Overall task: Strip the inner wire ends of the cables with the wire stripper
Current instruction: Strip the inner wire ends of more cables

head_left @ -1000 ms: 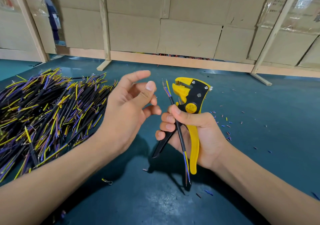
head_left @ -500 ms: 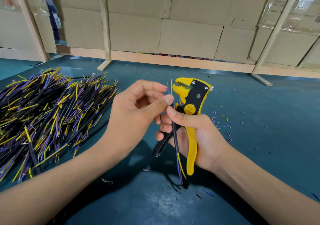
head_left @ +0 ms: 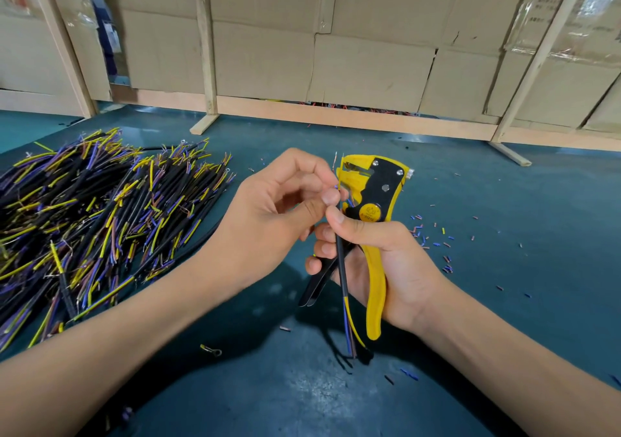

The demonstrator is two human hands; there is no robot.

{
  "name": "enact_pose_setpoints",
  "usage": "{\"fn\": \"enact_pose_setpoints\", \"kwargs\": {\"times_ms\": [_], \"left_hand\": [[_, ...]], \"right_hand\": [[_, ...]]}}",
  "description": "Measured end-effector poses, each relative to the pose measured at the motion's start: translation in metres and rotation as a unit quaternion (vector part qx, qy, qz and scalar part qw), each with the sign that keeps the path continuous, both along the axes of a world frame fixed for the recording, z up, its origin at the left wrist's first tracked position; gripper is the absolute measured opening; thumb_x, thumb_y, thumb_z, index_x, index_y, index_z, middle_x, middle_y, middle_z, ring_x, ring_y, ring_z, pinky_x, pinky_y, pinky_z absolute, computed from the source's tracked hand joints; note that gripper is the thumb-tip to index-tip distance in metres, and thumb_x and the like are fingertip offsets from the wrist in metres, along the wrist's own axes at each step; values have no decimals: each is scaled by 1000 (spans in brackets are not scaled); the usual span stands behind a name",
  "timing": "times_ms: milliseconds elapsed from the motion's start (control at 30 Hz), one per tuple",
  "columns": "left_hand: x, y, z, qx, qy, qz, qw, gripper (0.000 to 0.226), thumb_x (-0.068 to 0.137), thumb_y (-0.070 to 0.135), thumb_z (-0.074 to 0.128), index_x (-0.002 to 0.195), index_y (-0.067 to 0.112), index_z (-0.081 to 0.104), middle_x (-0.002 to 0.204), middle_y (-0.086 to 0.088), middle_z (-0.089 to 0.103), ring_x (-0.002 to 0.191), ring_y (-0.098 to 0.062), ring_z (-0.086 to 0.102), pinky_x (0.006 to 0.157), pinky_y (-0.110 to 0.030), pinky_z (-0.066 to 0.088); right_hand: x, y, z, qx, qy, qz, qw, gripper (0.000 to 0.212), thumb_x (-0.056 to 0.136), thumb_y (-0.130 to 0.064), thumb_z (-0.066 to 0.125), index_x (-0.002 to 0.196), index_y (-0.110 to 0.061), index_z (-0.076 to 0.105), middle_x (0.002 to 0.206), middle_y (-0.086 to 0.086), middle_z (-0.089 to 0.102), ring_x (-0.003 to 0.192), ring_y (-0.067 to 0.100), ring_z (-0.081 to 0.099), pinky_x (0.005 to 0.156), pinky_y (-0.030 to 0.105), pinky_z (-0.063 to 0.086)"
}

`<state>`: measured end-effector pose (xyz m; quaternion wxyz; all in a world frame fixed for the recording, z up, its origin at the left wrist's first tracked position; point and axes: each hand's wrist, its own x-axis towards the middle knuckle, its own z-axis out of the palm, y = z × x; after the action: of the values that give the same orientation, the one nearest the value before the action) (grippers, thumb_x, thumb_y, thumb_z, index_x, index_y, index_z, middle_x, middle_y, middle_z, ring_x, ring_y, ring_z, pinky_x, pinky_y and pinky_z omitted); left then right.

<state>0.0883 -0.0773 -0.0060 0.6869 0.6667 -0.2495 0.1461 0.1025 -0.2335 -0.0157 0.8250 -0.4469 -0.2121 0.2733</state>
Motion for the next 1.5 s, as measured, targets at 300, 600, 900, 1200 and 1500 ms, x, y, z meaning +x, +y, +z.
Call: {"fn": "enact_pose_setpoints", "kwargs": {"times_ms": [300, 600, 900, 1200, 1500], "left_hand": [[4, 8, 5, -75, 19, 49, 996, 9, 84, 15, 72, 92, 20, 72, 89, -9, 73, 77, -23, 62, 62, -31, 47], [9, 16, 11, -141, 47, 86, 985, 13, 101, 4, 53, 105, 16, 54, 93, -5, 66, 71, -16, 59, 57, -33, 54], [15, 23, 10, -88, 2, 154, 984, 25, 103, 5, 50, 112, 20, 67, 94, 2, 67, 79, -9, 56, 56, -23, 49], [10, 25, 10, 69, -115, 268, 954, 26, 103, 11, 54, 118, 28, 66, 105, 5, 67, 76, -9, 60, 64, -25, 46], [6, 23, 14, 19, -97, 241, 966, 24, 99, 8, 60, 110, 29, 61, 92, 10, 75, 73, -10, 61, 65, -16, 43]], "right_hand": [[4, -2, 3, -56, 49, -4, 997, 35, 92, -44, 68, 84, -11, 77, 72, 6, 55, 64, 24, 60, 70, 45, 57], [6, -14, 16, -103, 123, 1, 987, 41, 90, -47, 69, 99, -8, 61, 73, 12, 56, 62, 38, 63, 67, 56, 56], [14, -33, 28, -87, 137, -64, 985, 25, 68, -9, 39, 89, -9, 53, 79, 13, 57, 64, 33, 60, 65, 49, 58], [11, -26, 23, -100, 21, 11, 995, 37, 99, -47, 60, 136, -46, 59, 92, 12, 67, 99, 48, 69, 85, 64, 55], [1, -11, 5, -130, -87, -11, 988, 29, 93, -23, 64, 98, 5, 69, 82, 25, 63, 64, 38, 61, 68, 57, 55]]}}
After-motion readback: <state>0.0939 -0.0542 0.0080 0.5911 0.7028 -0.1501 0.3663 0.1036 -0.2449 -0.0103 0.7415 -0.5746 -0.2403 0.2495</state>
